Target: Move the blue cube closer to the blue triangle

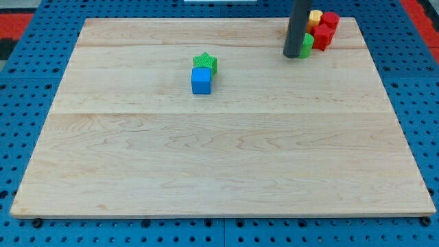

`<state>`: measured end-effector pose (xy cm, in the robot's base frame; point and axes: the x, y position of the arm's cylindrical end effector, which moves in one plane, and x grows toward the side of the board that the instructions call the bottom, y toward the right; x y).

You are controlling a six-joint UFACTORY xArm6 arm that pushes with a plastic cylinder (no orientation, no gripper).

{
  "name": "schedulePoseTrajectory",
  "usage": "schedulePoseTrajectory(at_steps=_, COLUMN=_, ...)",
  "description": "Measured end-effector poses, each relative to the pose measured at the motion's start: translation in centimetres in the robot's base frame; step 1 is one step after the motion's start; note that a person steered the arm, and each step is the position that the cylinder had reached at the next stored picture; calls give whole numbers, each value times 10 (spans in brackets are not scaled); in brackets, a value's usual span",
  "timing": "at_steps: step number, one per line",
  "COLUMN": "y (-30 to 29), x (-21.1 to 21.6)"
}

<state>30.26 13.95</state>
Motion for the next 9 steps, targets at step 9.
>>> schedulePoseTrajectory(at_steps=9, y=-232, x=127)
